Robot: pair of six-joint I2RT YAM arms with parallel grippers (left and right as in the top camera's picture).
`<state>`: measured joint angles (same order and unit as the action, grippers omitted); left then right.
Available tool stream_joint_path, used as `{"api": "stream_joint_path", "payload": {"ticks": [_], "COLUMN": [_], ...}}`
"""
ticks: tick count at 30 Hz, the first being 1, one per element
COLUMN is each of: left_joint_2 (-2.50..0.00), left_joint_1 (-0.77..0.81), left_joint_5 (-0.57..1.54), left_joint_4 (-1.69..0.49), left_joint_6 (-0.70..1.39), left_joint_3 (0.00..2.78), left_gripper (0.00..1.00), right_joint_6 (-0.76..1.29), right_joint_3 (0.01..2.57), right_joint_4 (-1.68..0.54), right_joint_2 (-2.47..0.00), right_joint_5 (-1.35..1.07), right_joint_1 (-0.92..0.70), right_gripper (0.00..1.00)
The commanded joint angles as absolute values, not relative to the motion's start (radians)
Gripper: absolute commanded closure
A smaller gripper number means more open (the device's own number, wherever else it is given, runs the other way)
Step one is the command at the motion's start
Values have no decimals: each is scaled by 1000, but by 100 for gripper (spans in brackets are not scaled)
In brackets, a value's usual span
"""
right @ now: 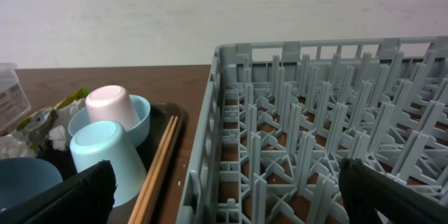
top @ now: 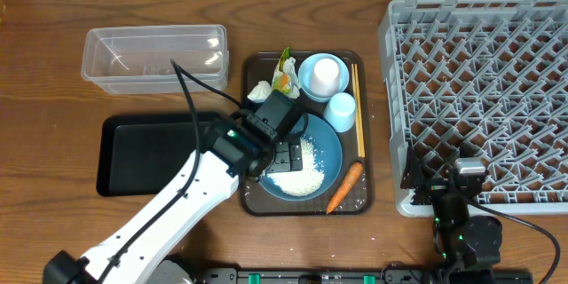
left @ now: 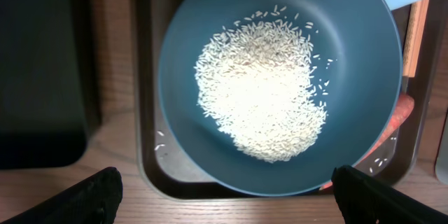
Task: Sort waste into correct bins and load items into the dishwasher rack
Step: 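Lower the left gripper to the right rim of the blue bowl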
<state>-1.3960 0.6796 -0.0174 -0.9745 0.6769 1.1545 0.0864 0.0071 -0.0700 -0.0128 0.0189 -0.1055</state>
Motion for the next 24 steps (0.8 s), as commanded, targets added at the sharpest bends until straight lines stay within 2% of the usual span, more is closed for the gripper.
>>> {"api": "stream_joint_path", "payload": {"ticks": [1,12,24], "left_joint_2": [-1428,-1516,-1533], "left_joint_1": [682,751,782], "left_joint_5": [4,97,-16], "left_joint_4": [-970,-878,-730], "left_joint_6": [704,554,553], "left_joint_3": [1173,1173,1173], "left_gripper": [2,2,2], "right_joint_6": [73,73,73], "right_joint_3": [6,6,6], "right_joint_4": [-73,-74,-74], "right_joint_2": [-12,-13,-13], "right_joint_5": [19,19,19], "right_joint_1": [-130,-130,-130], "right_gripper": [1,1,1]}}
